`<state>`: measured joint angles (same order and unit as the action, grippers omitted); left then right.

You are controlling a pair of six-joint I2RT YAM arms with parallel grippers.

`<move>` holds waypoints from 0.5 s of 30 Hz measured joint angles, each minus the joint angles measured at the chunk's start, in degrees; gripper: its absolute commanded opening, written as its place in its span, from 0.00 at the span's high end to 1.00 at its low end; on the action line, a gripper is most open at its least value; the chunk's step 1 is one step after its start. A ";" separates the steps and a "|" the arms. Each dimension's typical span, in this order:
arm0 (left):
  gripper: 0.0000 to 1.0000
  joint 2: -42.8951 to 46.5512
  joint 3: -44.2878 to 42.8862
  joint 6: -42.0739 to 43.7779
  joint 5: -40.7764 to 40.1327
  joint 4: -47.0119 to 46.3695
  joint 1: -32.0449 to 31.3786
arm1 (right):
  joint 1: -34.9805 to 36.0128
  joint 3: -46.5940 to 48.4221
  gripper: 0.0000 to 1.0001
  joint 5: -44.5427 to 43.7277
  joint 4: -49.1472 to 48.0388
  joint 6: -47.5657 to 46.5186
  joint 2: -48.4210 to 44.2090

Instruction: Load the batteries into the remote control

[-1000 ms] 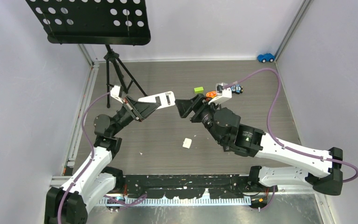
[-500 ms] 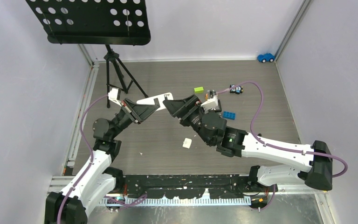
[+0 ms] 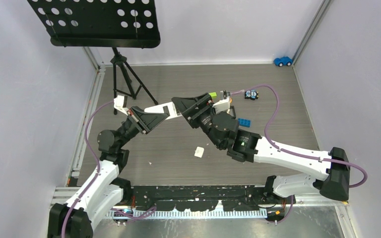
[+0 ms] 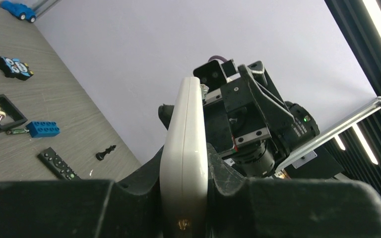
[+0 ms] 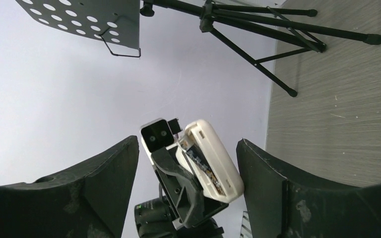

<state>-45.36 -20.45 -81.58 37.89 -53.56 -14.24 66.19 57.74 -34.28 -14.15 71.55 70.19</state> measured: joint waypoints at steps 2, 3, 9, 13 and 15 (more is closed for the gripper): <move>1.00 -0.07 0.02 0.00 0.31 -0.87 0.00 | -0.52 1.31 0.31 0.76 0.76 0.92 0.42; 1.00 -0.07 0.02 0.00 0.33 -1.40 0.00 | -0.81 2.01 0.34 1.40 1.66 1.40 0.66; 1.00 0.13 0.04 0.04 1.20 -2.43 0.00 | -1.33 2.80 0.40 3.58 3.17 3.04 1.49; 1.00 0.46 0.09 0.50 1.42 -2.40 0.00 | -1.38 2.80 0.47 4.44 3.50 3.63 1.55; 1.00 0.52 0.09 0.61 1.38 -2.47 0.00 | -1.49 2.80 0.51 4.74 3.78 3.74 1.55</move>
<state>-44.84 -20.36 -80.97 39.27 -56.03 -14.24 64.71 60.53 -29.54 -10.37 75.29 71.75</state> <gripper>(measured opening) 0.222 0.552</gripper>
